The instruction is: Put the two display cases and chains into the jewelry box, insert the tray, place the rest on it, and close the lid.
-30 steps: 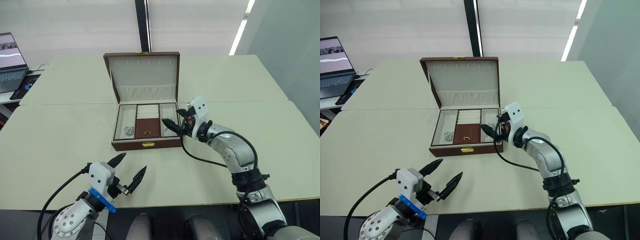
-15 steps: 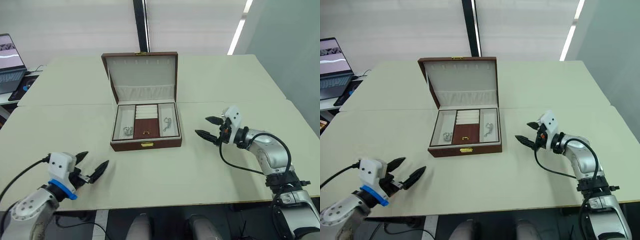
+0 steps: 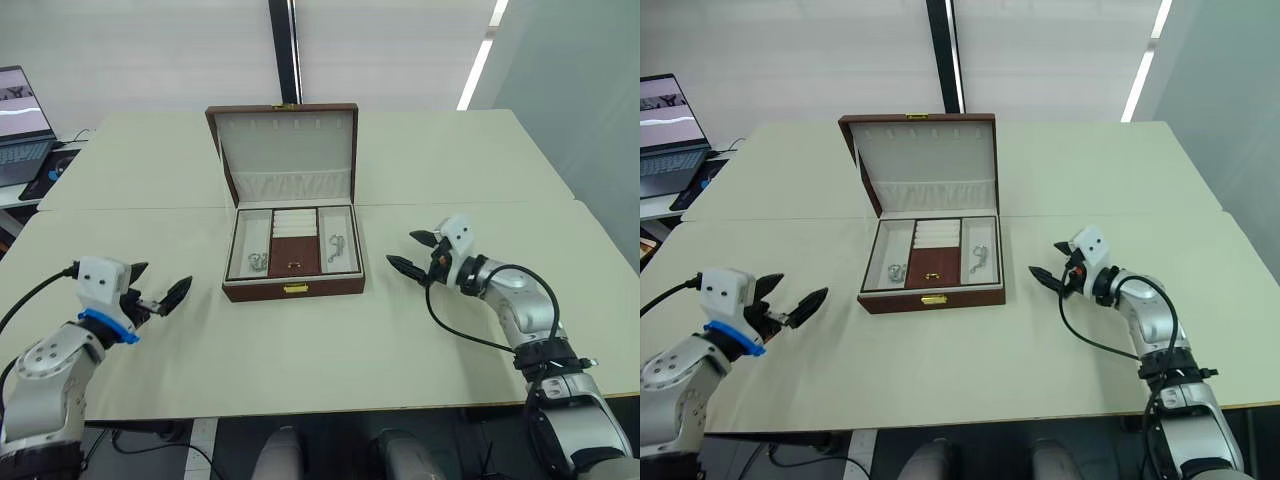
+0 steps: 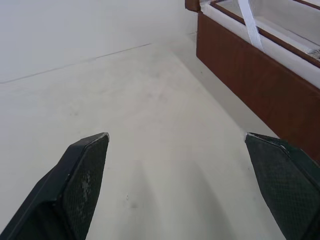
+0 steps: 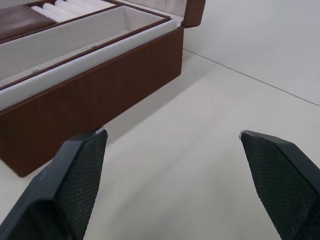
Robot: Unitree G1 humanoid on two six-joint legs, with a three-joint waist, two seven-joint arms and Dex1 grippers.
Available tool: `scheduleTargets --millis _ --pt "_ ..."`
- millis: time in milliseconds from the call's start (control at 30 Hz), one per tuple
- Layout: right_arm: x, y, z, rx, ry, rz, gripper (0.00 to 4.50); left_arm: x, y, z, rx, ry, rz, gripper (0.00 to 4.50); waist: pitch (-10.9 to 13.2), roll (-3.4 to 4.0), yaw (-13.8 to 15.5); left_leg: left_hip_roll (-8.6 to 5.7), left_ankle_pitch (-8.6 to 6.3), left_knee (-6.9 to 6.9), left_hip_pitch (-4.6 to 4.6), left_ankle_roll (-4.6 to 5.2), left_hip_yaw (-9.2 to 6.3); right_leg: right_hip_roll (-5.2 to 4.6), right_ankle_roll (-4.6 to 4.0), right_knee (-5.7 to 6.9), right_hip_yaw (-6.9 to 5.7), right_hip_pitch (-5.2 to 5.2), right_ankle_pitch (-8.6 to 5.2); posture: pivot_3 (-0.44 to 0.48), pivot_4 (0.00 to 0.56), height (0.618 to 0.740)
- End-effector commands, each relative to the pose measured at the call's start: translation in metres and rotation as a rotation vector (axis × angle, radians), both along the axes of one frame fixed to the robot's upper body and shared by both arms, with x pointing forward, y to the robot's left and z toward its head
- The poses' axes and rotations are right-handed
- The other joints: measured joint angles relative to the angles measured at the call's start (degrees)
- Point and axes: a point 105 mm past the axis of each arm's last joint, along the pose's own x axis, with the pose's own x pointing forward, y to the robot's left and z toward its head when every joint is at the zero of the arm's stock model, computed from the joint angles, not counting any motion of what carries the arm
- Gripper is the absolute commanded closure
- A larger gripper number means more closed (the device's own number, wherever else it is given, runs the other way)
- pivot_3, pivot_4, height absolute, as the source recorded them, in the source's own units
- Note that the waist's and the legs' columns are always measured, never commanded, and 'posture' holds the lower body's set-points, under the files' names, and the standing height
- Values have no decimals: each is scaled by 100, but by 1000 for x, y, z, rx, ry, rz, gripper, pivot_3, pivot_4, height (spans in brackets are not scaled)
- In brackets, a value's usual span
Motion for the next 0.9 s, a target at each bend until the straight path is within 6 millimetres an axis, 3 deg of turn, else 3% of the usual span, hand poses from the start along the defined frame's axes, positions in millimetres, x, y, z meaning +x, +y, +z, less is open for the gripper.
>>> scheduleTargets --millis 33,233,467,500,700,900 --pt "16 11 13 -21 -72 -34 397 22 -15 4 8 -33 -18 394 0 0 1 -2 0 0 -1 0 2 -1 0 -1 2 0 0 0 150 740" --pt "37 28 23 -24 -101 -67 2296 51 -33 -8 -23 -21 -40 2153 -1 -2 -6 3 6 -1 -10 -11 18 -1 1 -2 9 -20 0 0 150 740" --pt "33 61 20 -16 -84 41 4199 73 -54 -3 -46 -24 -129 4368 -2 -4 -2 6 16 6 -51 -28 22 -2 0 4 8 -60 1 0 150 740" --pt "32 64 20 -15 -81 51 4473 74 -58 -3 -53 -22 -149 4500 -2 -4 -1 4 17 7 -51 -28 22 -3 0 4 9 -60 1 0 150 740" --pt "19 79 17 19 -50 130 4473 67 -83 -5 -99 6 -286 4500 -2 -4 -2 3 17 10 -52 -29 20 -5 1 5 8 -60 1 0 150 740" --pt "-12 87 13 51 1 260 4473 45 -103 -14 -109 29 -413 4500 -3 -2 -11 4 17 6 -54 -29 23 -5 1 2 12 -61 1 0 150 740"
